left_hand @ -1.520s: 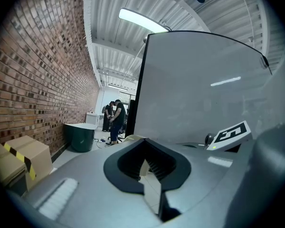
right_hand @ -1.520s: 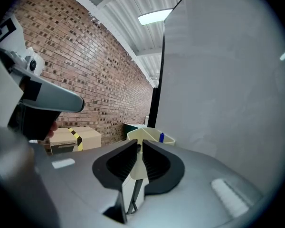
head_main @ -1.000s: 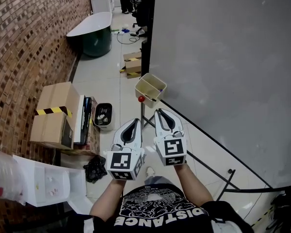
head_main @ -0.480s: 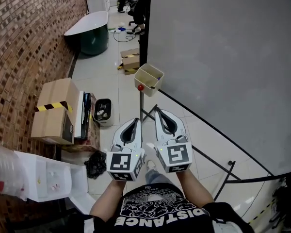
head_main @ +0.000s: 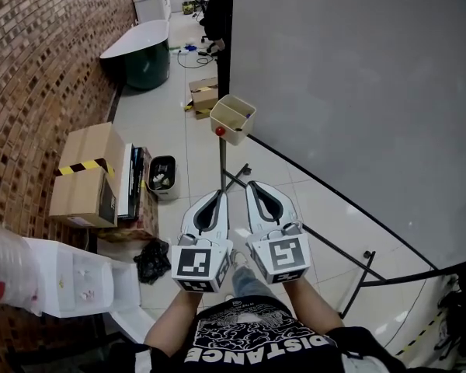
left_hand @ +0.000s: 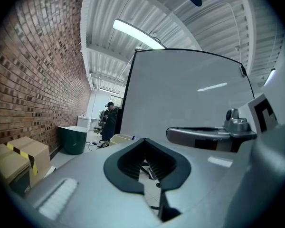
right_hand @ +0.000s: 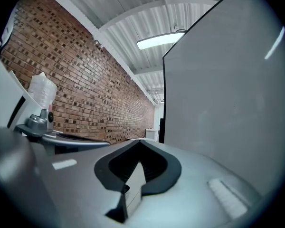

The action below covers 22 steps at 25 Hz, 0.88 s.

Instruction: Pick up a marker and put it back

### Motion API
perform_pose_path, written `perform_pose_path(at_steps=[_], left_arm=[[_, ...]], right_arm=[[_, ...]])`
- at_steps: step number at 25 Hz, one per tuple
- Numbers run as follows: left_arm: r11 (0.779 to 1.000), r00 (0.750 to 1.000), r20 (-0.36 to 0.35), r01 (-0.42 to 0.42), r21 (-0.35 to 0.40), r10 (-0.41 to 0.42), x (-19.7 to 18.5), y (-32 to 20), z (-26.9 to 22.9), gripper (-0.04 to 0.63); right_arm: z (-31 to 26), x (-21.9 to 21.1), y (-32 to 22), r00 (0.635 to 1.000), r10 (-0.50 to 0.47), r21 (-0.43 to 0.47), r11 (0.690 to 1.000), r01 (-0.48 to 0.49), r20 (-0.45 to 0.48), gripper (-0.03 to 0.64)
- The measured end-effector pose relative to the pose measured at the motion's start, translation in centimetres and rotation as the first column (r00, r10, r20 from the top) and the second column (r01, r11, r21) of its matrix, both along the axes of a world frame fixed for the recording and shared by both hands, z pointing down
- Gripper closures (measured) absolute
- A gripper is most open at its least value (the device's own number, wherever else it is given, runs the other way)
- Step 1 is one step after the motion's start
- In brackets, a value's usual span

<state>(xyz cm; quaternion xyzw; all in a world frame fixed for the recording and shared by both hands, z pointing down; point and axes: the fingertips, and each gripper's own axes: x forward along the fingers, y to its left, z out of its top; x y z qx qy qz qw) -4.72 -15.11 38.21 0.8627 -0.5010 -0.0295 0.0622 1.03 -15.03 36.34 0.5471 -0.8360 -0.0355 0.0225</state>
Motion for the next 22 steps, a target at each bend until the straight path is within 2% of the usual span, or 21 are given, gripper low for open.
perform_pose_path(at_steps=[22], left_arm=[[1.000, 1.000, 0.004, -0.010, 0.024, 0.010, 0.3, 4.4, -0.5, 0.589]], right_arm=[[0.0, 0.2, 4.8, 1.000, 0.004, -0.008, 1.000, -0.004, -0.010, 0.617]])
